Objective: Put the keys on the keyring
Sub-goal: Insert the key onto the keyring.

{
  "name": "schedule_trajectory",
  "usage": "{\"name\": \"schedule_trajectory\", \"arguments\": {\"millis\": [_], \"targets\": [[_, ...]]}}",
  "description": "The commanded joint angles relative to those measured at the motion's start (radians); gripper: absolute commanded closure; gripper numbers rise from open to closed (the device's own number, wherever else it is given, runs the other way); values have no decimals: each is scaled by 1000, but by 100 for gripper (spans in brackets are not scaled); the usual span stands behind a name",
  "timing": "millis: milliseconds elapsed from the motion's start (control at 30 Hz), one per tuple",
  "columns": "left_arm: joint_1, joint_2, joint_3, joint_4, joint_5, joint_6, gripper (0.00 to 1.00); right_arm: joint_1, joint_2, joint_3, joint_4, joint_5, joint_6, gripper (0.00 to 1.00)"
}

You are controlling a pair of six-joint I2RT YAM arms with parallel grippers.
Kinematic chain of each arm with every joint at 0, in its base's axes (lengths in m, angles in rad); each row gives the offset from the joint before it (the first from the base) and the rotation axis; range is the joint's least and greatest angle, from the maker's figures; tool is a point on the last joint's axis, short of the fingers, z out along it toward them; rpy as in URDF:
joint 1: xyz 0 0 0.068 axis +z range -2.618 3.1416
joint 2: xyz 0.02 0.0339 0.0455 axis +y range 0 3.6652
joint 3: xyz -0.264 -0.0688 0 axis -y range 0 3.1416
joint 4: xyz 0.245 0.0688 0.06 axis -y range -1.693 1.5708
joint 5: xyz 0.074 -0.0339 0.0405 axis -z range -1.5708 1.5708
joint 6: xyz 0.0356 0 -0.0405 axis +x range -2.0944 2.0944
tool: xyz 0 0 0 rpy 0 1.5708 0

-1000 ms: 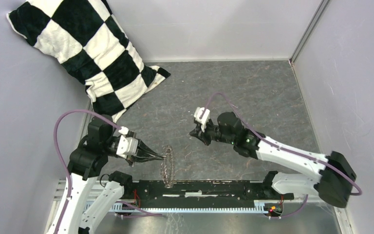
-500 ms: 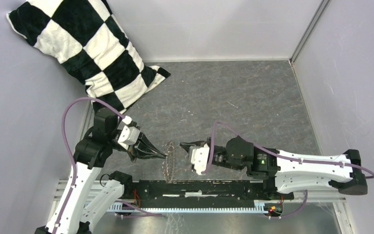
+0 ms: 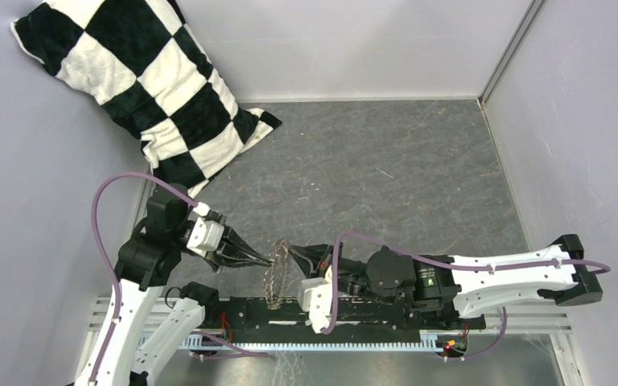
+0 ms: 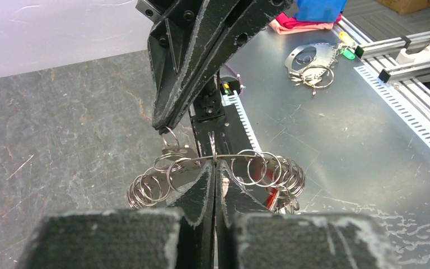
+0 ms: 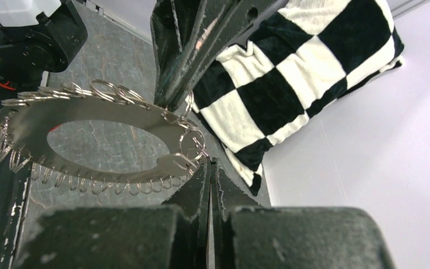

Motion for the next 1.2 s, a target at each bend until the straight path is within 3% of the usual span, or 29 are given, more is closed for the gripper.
{"name": "schedule_trajectory", "arguments": {"millis": [0, 367, 1167], "targets": [[1, -14, 39, 33, -1, 23, 98, 28, 33, 67, 59, 37, -68, 100], [1, -1, 51, 31, 36, -38, 98, 47, -9, 65, 62, 47, -15, 100], [1, -33, 101, 28, 88, -73, 98, 48, 7, 88, 24, -165, -97, 100]]}}
